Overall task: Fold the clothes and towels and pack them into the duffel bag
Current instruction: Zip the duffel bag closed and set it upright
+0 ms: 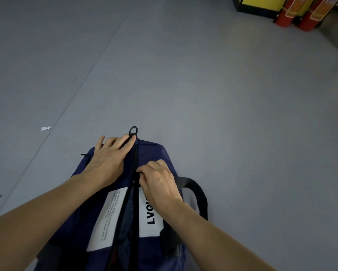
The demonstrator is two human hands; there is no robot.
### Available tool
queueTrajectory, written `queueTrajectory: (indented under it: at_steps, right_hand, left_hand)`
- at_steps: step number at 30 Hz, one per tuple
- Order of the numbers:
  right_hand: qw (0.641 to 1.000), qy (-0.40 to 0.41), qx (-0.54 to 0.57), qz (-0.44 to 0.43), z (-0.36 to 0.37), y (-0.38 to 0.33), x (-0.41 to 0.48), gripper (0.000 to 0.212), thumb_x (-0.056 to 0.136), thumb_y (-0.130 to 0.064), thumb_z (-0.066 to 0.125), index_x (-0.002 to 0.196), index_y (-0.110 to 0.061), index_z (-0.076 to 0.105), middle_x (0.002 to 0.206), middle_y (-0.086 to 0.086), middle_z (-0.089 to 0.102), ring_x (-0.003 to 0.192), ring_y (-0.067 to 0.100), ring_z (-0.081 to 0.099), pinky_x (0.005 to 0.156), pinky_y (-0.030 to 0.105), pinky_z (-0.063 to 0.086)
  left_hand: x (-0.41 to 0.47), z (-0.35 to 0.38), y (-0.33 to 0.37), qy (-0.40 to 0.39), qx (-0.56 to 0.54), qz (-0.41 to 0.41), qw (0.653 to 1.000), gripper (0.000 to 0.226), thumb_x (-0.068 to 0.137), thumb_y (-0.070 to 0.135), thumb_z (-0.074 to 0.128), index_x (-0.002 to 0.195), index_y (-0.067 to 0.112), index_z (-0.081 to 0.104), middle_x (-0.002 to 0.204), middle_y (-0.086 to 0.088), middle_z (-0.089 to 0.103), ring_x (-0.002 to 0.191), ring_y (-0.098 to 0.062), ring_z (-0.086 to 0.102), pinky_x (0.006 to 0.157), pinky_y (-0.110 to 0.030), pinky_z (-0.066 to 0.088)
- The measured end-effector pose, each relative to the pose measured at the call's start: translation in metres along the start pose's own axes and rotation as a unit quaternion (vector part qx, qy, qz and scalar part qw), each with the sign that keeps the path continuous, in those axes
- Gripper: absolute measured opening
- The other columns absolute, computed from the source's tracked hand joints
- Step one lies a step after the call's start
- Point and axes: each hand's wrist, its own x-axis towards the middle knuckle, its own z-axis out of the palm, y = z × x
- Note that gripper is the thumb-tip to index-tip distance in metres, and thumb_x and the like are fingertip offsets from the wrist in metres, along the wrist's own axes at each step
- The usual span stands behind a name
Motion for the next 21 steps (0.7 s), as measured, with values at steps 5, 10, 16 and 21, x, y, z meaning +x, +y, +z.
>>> queueTrajectory:
  at_steps: [5,10,16,21]
  right_hand:
    - [0.998,0.029,0.038,0.034,0.006,-0.002,-0.019,0.021,0.094,-0.008,0.060,0.108,-0.013,0.075,0.096,0.003,0.070,0.093,0.024,0.056,0.084,0.034,0.049]
    - [0.992,0.040,0.064,0.104,0.009,0.004,-0.016,0.019,0.098,-0.022,0.059,0.109,-0.022,0.075,0.100,-0.004,0.072,0.100,0.020,0.056,0.096,0.036,0.042]
    - [0.988,0.047,0.083,0.119,0.004,-0.004,-0.017,0.015,0.096,-0.024,0.064,0.104,-0.023,0.076,0.095,-0.007,0.071,0.099,0.018,0.054,0.096,0.037,0.041]
    - [0.992,0.053,0.061,0.098,-0.004,-0.016,-0.042,0.014,0.096,-0.027,0.064,0.100,-0.028,0.077,0.097,-0.013,0.069,0.108,0.013,0.052,0.101,0.031,0.035]
  left_hand:
    - [-0.013,-0.012,0.005,-0.024,-0.011,-0.015,1.000,0.082,0.092,0.003,0.050,0.159,0.033,0.015,0.164,-0.001,0.024,0.142,-0.030,0.028,0.120,-0.058,0.010]
    - [-0.035,-0.019,0.001,-0.002,0.015,0.096,0.995,0.073,0.090,0.006,0.066,0.144,0.049,0.045,0.166,-0.009,0.019,0.150,-0.038,0.018,0.120,-0.061,0.014]
    - [-0.035,-0.021,0.013,0.024,0.035,0.148,0.988,0.060,0.089,0.008,0.066,0.134,0.047,0.059,0.162,-0.003,0.031,0.151,-0.036,0.018,0.120,-0.062,0.015]
    - [-0.041,-0.021,0.008,0.031,0.044,0.104,0.993,0.061,0.086,0.002,0.067,0.134,0.039,0.061,0.159,-0.007,0.038,0.150,-0.039,0.022,0.119,-0.064,0.015]
